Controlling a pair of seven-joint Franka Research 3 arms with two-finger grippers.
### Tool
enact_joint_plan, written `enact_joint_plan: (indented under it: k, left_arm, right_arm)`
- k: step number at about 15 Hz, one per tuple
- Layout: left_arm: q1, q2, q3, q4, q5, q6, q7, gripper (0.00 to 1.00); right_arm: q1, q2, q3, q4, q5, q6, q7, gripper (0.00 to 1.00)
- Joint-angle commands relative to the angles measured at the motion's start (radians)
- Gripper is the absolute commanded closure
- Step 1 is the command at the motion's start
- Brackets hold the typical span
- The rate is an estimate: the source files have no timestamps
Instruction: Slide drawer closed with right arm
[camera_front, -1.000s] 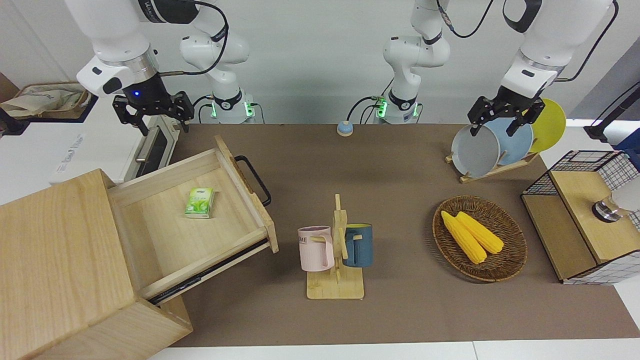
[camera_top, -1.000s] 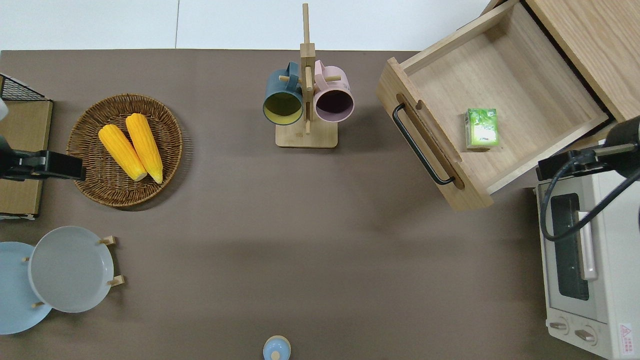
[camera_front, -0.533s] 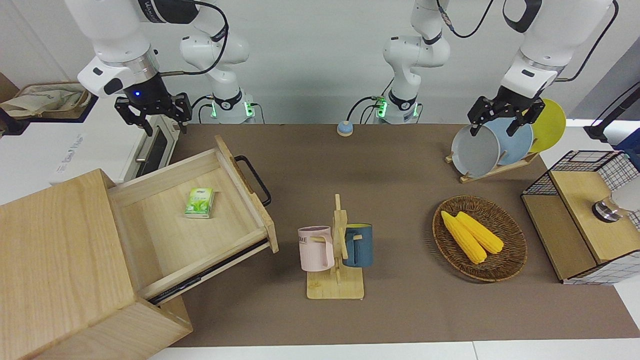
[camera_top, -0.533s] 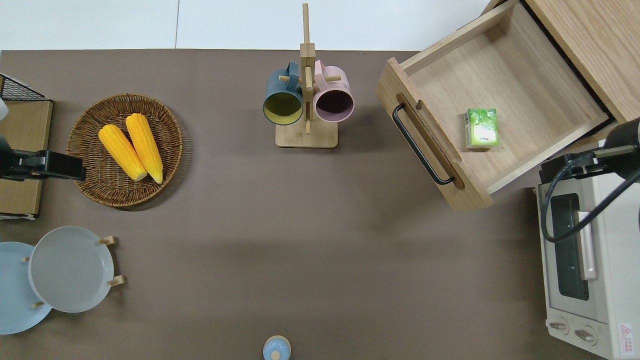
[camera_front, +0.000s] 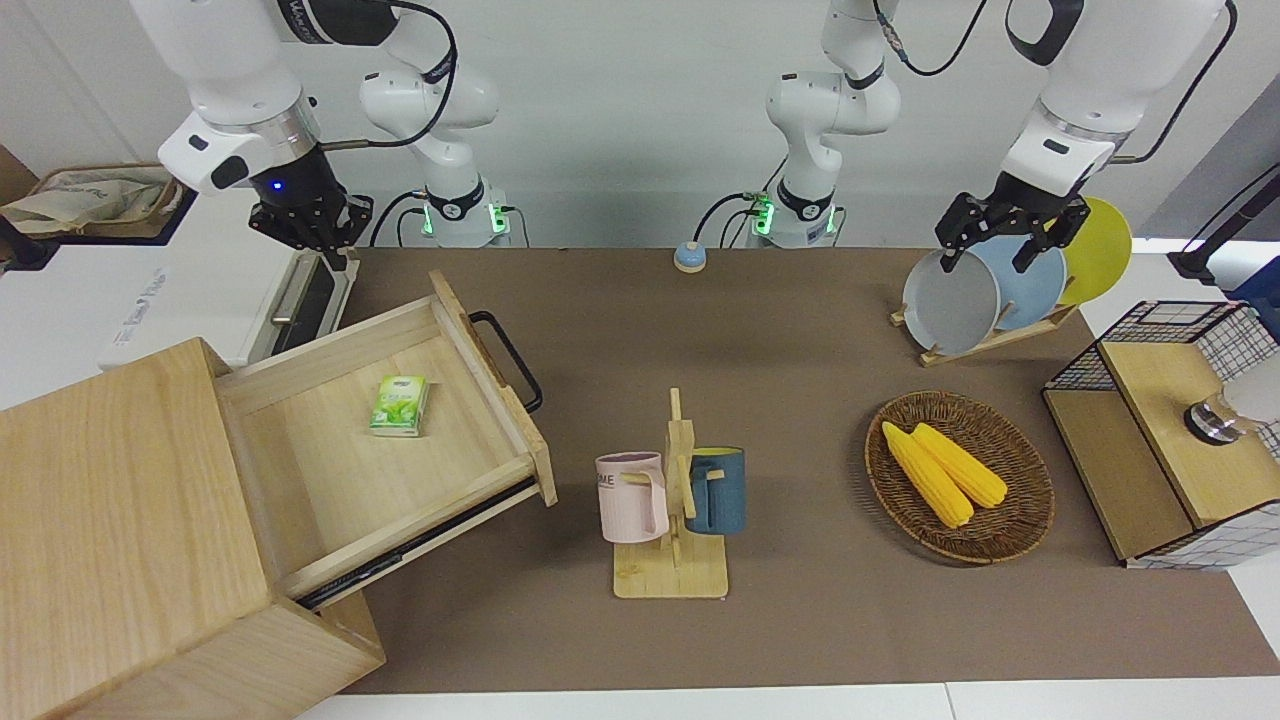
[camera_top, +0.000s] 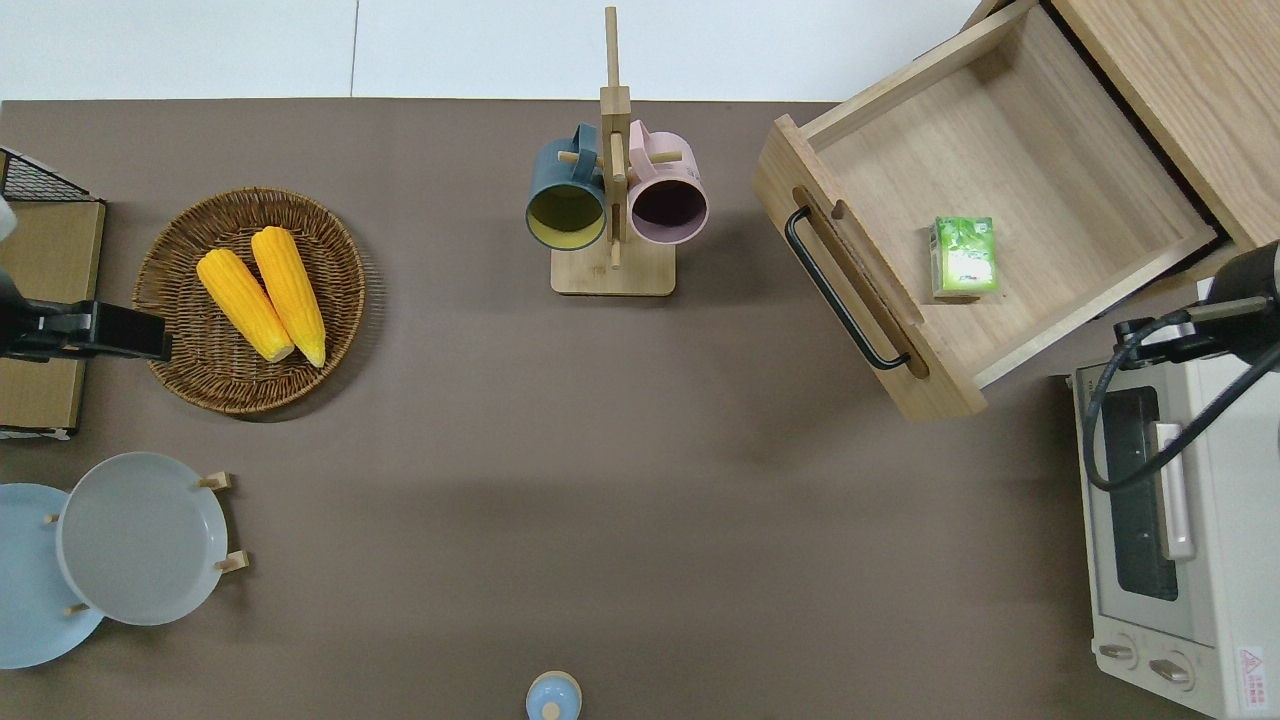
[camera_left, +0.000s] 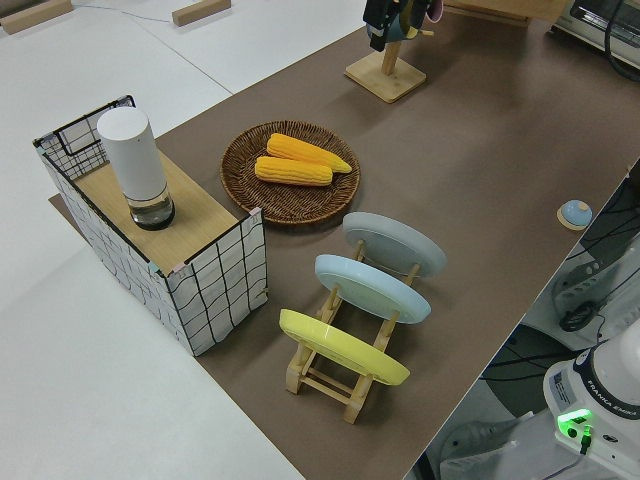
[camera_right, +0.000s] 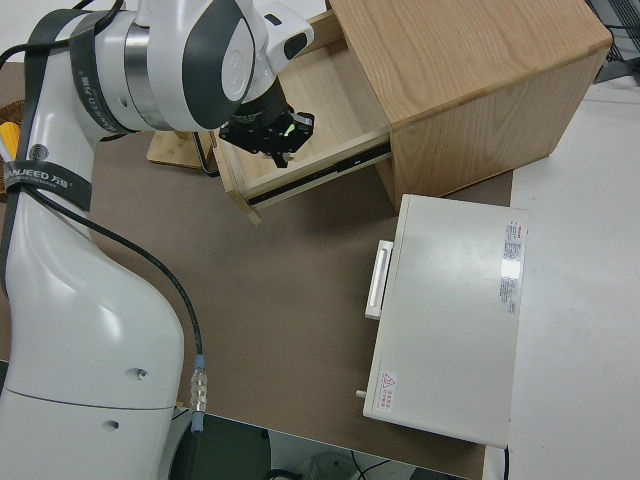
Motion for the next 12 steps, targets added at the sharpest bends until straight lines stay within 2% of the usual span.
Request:
enact_joint_plan:
  k: [1, 6, 12]
  left_arm:
    - [-0.017, 0.013, 0.017, 0.020, 0.012, 0.000, 0.008, 0.00]
    - [-0.017, 0.013, 0.017, 0.020, 0.012, 0.000, 0.008, 0.00]
    - [-0.017, 0.013, 0.017, 0.020, 0.012, 0.000, 0.008, 0.00]
  right_arm:
    - [-0.007, -0.008, 0.012, 0.004, -0.006, -0.016, -0.020, 1.000]
    - [0.007, -0.007, 0.027, 0.046, 0.001, -0.038, 0.012, 1.000]
    - [0.114, -0.007, 0.023, 0.089, 0.003, -0.053, 0.205, 1.000]
